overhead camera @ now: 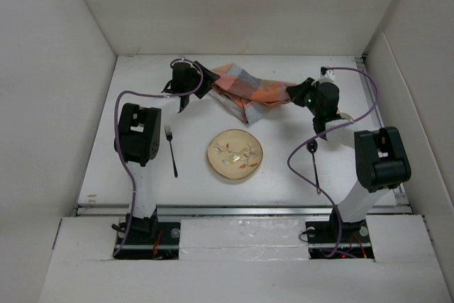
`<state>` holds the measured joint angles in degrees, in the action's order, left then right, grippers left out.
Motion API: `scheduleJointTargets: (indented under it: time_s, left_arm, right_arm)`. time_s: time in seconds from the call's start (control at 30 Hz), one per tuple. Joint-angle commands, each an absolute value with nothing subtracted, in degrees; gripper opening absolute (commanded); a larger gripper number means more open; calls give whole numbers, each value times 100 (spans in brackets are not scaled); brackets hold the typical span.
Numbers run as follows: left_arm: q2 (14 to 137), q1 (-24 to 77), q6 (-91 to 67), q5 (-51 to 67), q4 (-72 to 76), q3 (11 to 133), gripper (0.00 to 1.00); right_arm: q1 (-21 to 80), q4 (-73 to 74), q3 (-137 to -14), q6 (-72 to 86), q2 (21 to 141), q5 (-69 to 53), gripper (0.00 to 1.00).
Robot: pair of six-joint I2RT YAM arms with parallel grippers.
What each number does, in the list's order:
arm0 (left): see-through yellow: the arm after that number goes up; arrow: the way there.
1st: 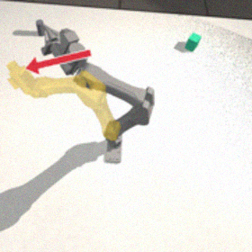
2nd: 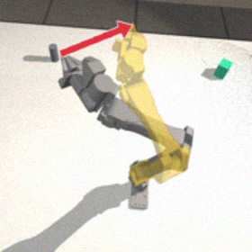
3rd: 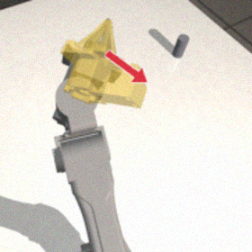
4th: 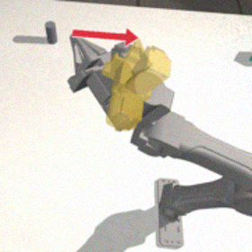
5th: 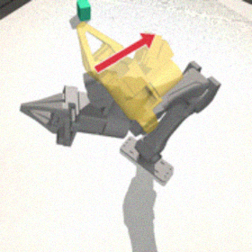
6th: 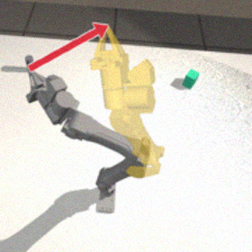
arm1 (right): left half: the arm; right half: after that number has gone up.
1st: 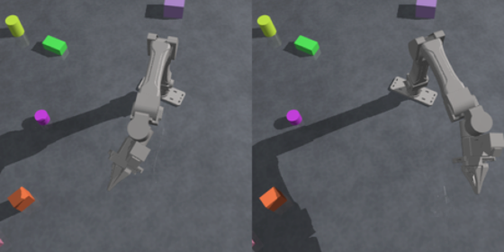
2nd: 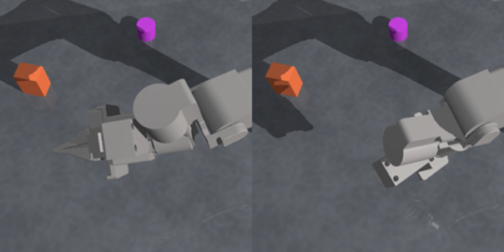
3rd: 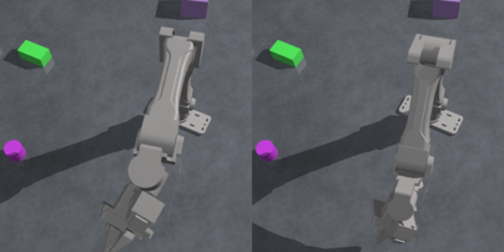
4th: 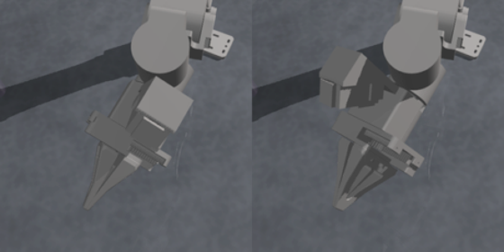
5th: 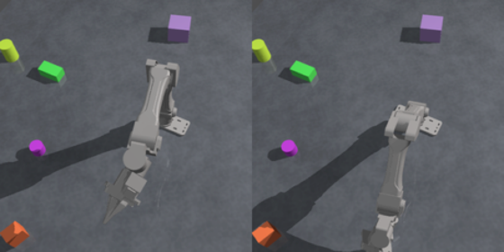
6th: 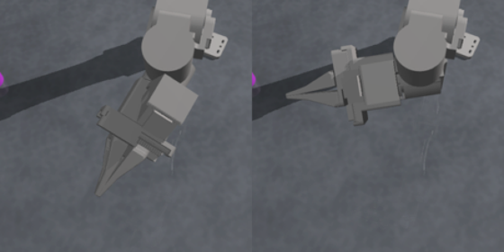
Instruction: Set the dinner table for one person
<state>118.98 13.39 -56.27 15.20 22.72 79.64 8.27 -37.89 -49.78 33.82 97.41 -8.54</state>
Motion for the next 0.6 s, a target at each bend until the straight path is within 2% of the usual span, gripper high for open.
scheduleJointTargets:
  time_s: [0.0, 0.13, 0.37, 0.57]
  left_arm:
    - [11811, 1327, -5871, 1406, 2497, 8260, 59]
    - [12023, 1327, -6161, 1503, 2812, 8506, 53]
    - [12612, 1327, -6310, 1477, 2409, 9281, 48]
    - [12279, 1327, -6065, 1143, 2487, 8860, 48]
  right_arm:
    - [852, -4016, -5212, 3225, 9554, -905, 0]
    - [905, -4043, -5238, 3226, 9615, -888, 0]
    - [905, -4069, -5229, 3261, 9589, -870, 0]
    - [853, -3946, -5396, 3243, 9589, -932, 0]
